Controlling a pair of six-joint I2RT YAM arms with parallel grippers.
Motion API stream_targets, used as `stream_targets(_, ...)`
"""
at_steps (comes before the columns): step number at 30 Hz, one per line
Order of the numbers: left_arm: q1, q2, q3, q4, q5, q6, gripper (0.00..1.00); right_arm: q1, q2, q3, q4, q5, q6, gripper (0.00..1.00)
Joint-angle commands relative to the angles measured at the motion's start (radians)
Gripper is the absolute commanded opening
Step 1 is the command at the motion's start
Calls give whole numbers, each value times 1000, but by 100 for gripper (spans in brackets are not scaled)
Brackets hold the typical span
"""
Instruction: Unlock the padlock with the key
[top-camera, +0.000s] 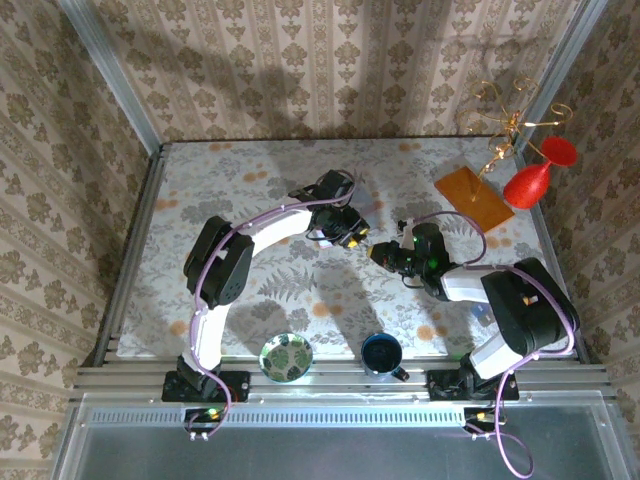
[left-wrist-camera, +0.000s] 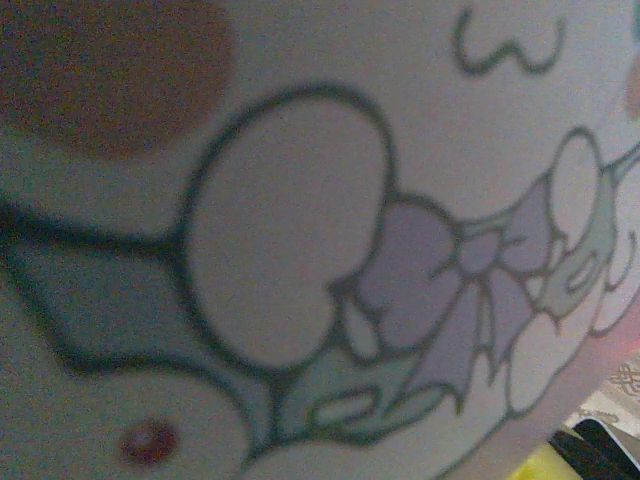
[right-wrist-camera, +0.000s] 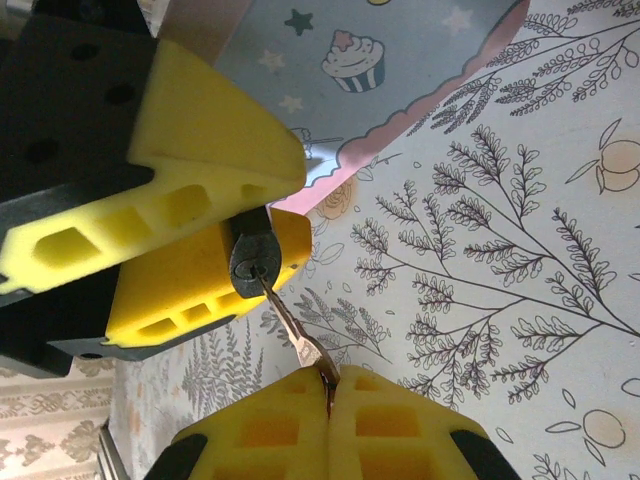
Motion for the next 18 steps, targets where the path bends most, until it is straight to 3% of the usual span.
stream_targets(1, -27, 27, -28, -56, 128, -67, 0, -6, 33, 32, 100, 0, 56, 0)
stream_targets(7, -28, 27, -38, -59, 133, -57, 0, -22, 21, 35, 109, 0, 63, 0)
stream_targets(18, -27, 27, -43, -58, 143, -45, 0, -53, -13, 129, -75, -45, 38, 0)
